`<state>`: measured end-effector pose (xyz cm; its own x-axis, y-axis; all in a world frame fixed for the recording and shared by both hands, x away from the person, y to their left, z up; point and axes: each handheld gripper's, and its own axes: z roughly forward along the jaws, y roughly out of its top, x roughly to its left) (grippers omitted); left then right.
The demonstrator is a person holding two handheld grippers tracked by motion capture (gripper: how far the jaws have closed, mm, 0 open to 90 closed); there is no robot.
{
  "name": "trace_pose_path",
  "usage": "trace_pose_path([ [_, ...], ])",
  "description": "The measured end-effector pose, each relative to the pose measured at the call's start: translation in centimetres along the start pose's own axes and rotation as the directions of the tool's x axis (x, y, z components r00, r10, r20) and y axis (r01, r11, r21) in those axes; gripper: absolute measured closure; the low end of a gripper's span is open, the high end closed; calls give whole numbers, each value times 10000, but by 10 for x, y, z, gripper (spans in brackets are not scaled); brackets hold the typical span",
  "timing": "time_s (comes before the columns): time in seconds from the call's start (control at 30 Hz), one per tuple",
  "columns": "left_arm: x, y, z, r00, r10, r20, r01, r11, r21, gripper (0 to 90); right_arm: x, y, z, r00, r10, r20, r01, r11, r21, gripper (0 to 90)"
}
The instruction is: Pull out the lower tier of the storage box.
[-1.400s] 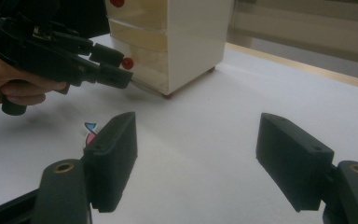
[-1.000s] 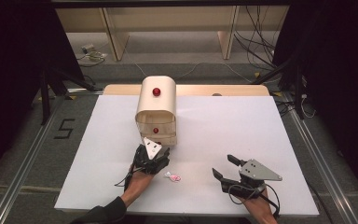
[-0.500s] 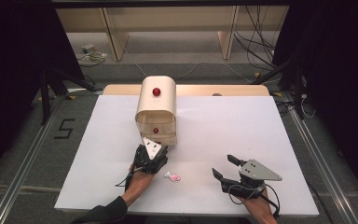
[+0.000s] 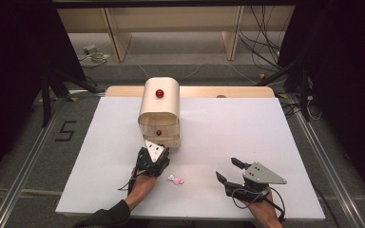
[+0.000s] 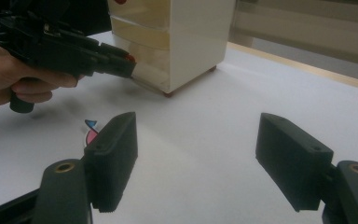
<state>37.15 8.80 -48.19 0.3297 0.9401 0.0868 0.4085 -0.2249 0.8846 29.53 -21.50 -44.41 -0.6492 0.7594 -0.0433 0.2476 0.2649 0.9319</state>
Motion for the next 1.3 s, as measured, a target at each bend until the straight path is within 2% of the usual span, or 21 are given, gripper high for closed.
trace_pose_path([
  [0.23, -1, 0, 0, 10000, -11, -88, 11, 10000, -12, 628, 0, 0, 0, 10000, 35, -5, -35, 10000, -19, 304],
  [1.07, -6, -2, 1, 9969, -92, -786, 79, 9998, -167, 705, 0, 0, 0, 10000, 24, 17, -24, 10000, 29, 305],
  [1.3, -7, -2, 1, 9965, -98, -833, 84, 9998, -171, 719, 0, 0, 0, 10000, 7, 7, -7, 10000, -10, 305],
])
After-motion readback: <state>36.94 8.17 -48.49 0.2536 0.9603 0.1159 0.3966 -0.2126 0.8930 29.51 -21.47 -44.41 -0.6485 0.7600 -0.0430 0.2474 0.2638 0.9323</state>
